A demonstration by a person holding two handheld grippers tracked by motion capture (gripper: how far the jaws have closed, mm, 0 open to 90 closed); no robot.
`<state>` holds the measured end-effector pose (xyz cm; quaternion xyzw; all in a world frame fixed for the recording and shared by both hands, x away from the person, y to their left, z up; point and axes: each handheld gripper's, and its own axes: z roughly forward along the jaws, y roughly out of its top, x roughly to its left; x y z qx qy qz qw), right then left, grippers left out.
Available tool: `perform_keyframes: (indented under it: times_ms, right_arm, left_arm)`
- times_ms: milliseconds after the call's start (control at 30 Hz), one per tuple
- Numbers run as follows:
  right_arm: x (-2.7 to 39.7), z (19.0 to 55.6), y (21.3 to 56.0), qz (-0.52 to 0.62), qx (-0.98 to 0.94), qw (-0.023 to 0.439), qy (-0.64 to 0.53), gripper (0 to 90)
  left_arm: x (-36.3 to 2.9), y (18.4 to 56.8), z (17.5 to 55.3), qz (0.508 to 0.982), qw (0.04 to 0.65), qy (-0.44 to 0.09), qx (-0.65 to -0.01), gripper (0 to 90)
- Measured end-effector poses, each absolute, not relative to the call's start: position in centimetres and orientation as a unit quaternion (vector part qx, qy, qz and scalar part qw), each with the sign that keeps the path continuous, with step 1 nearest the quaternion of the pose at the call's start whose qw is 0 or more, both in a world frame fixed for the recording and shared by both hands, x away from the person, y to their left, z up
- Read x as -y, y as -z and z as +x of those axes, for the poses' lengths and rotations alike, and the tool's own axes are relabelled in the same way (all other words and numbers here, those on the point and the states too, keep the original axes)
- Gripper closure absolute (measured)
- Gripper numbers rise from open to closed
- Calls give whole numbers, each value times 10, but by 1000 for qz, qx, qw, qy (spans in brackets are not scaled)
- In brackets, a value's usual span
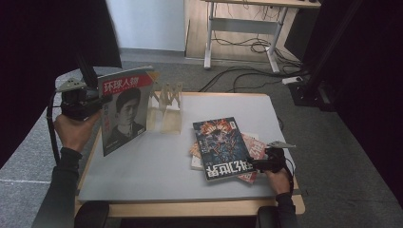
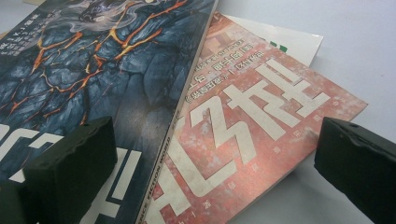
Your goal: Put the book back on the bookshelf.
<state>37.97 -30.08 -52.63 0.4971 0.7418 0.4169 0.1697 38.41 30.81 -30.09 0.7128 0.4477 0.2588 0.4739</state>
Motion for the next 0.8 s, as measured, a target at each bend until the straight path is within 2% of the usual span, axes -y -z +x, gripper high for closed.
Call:
perform_keyframes:
  times_ms: [800]
  right_arm:
    - [301, 380, 527, 498, -741, 168, -418, 0]
  left_arm:
    - [-314, 317, 409, 676, 484, -276, -481, 869]
